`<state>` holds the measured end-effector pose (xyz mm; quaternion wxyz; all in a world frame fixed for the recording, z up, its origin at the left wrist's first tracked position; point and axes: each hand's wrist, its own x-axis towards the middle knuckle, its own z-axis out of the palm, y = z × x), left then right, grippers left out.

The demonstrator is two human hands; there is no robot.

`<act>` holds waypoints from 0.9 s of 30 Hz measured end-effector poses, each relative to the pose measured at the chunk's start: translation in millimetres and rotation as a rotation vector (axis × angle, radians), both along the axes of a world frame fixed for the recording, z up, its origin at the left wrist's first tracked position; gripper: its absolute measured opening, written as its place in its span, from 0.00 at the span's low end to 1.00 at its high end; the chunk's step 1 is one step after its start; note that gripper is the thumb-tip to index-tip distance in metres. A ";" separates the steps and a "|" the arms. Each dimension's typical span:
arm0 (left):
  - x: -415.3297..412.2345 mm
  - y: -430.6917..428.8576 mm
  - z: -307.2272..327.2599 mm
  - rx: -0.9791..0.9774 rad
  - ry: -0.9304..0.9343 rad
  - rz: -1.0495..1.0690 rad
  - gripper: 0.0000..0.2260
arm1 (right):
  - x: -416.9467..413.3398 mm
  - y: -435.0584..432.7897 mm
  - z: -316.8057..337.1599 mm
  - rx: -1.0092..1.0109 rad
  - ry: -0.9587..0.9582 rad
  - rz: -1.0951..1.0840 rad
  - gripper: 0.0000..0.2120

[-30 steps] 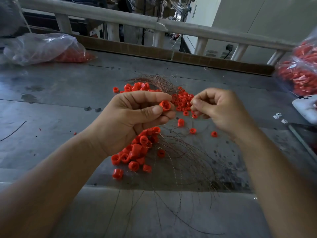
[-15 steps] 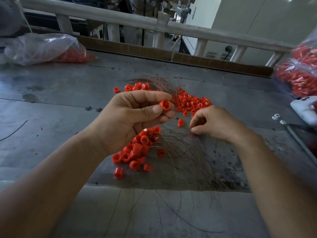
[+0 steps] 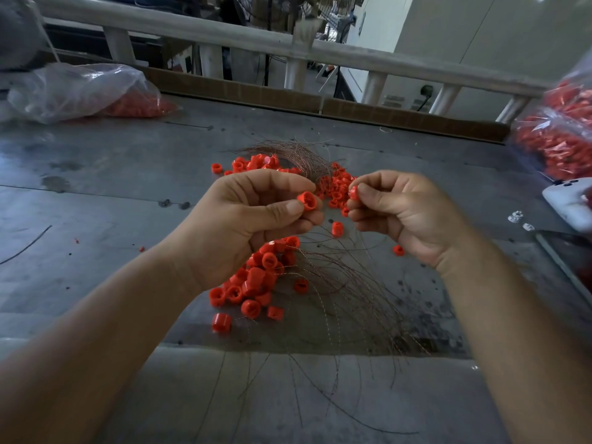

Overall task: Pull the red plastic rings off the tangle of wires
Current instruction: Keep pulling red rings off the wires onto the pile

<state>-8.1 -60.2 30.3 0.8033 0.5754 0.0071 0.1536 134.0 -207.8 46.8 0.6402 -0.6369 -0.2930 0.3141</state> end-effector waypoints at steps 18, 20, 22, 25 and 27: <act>0.6 -2.9 -1.1 0.108 0.079 0.086 0.09 | -28.5 7.6 -0.4 0.093 -0.151 0.067 0.10; 0.7 -3.4 -0.5 0.131 0.083 0.114 0.09 | -33.4 10.2 -1.9 0.095 -0.344 0.021 0.07; 1.0 -3.2 -0.1 0.140 0.085 0.142 0.10 | -37.0 12.9 -3.8 0.084 -0.527 -0.001 0.09; 1.4 -2.8 -0.3 0.152 0.086 0.165 0.10 | -40.3 15.5 -8.1 0.082 -0.617 -0.030 0.12; 2.1 -3.0 -1.4 0.165 0.088 0.174 0.09 | -42.9 16.3 -9.6 0.079 -0.674 -0.040 0.12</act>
